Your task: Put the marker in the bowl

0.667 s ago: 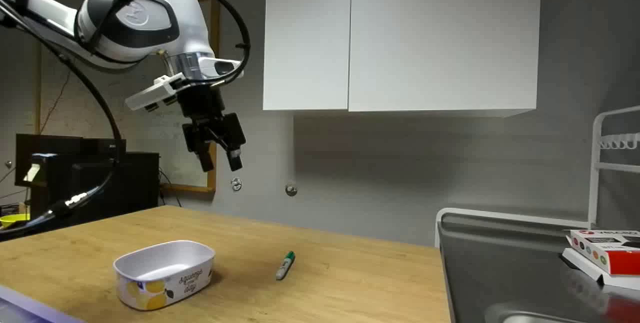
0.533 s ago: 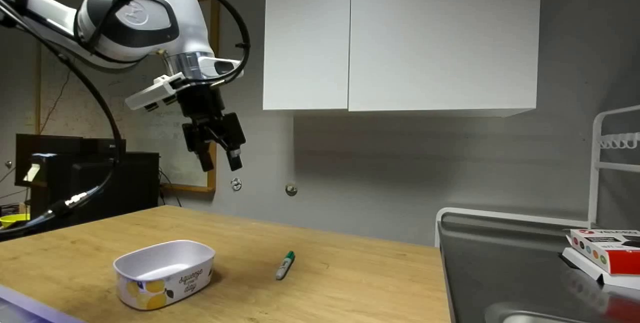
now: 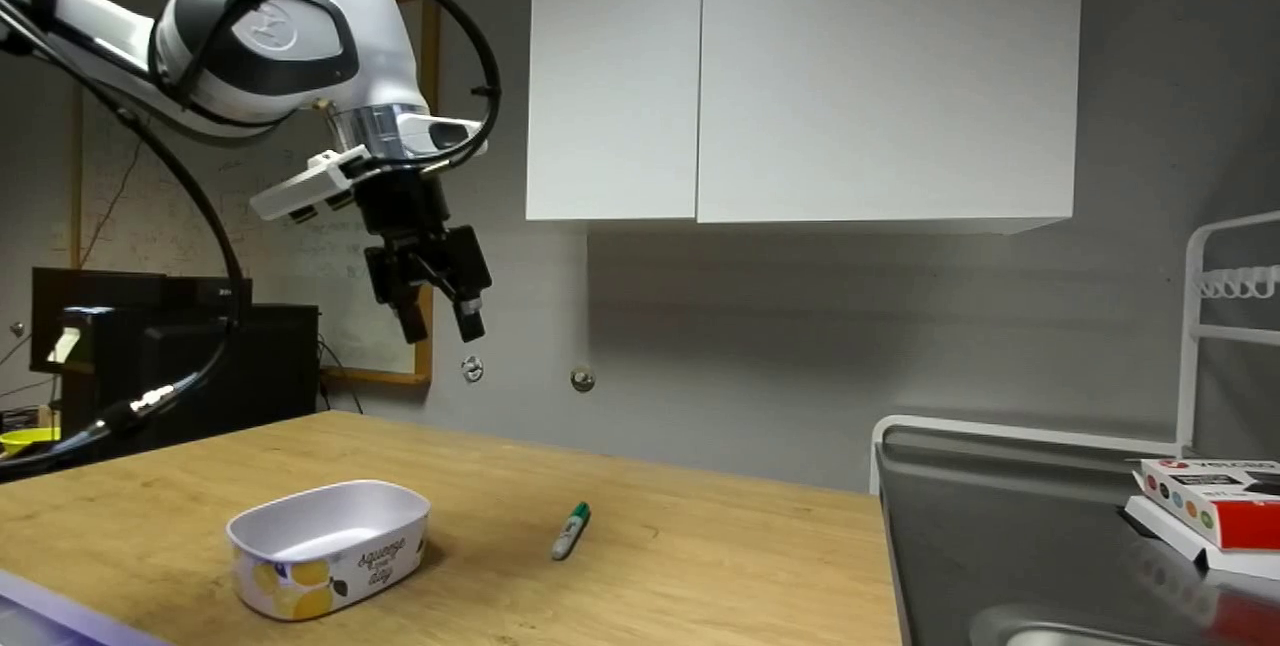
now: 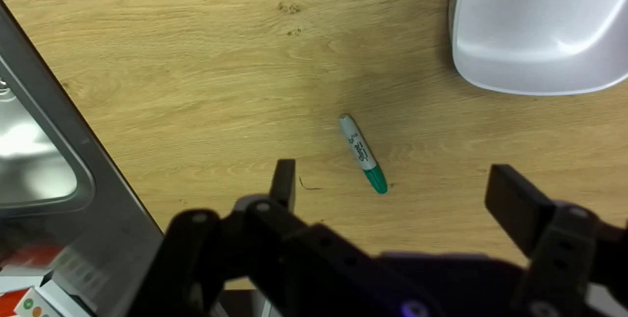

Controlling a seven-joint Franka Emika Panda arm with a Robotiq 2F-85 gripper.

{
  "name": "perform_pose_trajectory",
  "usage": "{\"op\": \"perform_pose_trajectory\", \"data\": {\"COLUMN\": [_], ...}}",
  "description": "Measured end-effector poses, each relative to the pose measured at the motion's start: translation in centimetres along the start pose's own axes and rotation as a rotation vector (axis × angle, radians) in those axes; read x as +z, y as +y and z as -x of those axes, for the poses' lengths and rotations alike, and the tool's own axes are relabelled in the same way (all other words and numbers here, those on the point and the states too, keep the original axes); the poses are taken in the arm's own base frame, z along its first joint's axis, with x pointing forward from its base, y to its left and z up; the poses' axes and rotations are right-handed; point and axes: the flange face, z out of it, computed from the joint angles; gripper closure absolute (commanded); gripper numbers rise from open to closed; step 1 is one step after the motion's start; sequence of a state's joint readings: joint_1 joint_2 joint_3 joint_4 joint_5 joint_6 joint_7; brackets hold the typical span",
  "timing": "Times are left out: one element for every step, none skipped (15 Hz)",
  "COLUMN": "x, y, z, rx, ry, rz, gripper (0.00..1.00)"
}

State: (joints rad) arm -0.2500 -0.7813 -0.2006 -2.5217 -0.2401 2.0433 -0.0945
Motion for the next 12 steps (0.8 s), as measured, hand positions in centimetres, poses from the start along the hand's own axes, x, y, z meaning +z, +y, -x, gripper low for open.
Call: {"op": "perform_pose_trajectory", "data": {"x": [0.0, 0.0, 0.0, 0.0, 0.0, 0.0, 0.0, 0.0, 0.0, 0.0, 0.1, 0.2], "y": [0.0, 0.0, 0.0, 0.0, 0.0, 0.0, 0.0, 0.0, 0.0, -0.1, -0.1, -0.2], "z": [0.0, 0.0, 0.0, 0.0, 0.0, 0.0, 0.0, 0.0, 0.0, -0.2, -0.6, -1.1], "rx": [0.0, 0.0, 0.0, 0.0, 0.0, 0.0, 0.0, 0.0, 0.0, 0.001, 0.003, 0.003], "ry": [0.0, 0.0, 0.0, 0.0, 0.0, 0.0, 0.0, 0.0, 0.001, 0.009, 0.022, 0.041], "rz": [0.0, 0.0, 0.0, 0.0, 0.0, 0.0, 0.0, 0.0, 0.0, 0.001, 0.003, 0.005], "gripper": [0.0, 0.0, 0.0, 0.0, 0.0, 0.0, 0.0, 0.0, 0.0, 0.0, 0.0, 0.0]}}
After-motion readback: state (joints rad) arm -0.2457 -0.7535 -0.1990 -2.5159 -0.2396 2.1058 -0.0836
